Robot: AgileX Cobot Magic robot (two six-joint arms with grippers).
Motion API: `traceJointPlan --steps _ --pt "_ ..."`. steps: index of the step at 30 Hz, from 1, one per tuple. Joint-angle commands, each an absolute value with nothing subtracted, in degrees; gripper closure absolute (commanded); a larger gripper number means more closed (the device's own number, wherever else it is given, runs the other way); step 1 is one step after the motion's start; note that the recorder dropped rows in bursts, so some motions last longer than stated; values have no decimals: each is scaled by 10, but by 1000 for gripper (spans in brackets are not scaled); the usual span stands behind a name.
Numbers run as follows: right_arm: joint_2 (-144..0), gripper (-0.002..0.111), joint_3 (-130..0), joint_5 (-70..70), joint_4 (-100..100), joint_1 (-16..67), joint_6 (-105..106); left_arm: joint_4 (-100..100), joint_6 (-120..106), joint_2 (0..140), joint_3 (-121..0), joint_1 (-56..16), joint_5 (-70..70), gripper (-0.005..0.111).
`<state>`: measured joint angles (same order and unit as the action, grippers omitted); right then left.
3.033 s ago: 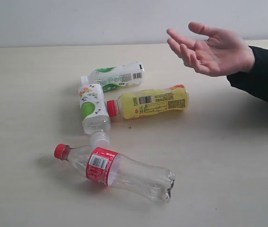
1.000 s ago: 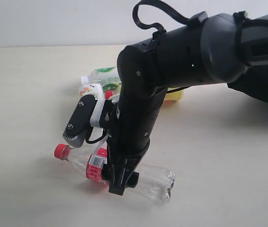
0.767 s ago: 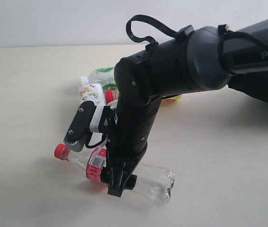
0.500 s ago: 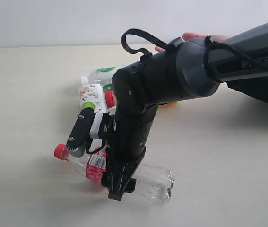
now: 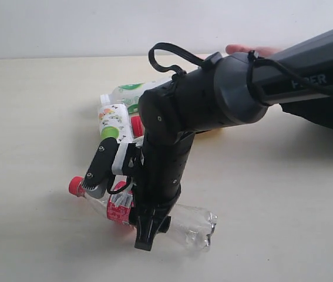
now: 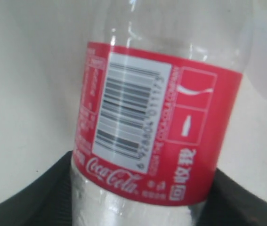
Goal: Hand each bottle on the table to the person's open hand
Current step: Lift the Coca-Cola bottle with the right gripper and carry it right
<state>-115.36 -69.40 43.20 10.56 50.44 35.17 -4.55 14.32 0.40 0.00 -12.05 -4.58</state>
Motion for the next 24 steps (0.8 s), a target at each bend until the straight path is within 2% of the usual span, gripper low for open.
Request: traceJointPlan --steps 1,4,5,15,19,24 --pt "-1154 80 -696 455 105 506 357 -47 148 0 0 -119 -46 107" --pt "-1151 104 -696 468 107 506 357 -47 148 0 0 -119 -46 107" --pt "-1151 108 -696 472 107 506 357 -47 148 0 0 -119 -46 107" --pt "-1040 108 -696 504 120 506 303 -47 148 0 0 -119 -46 107" --pt "-947 108 -708 629 113 506 172 -47 148 0 0 -119 -46 107" --pt "-825 108 -709 646 -79 501 -26 -47 148 0 0 -119 -46 107"
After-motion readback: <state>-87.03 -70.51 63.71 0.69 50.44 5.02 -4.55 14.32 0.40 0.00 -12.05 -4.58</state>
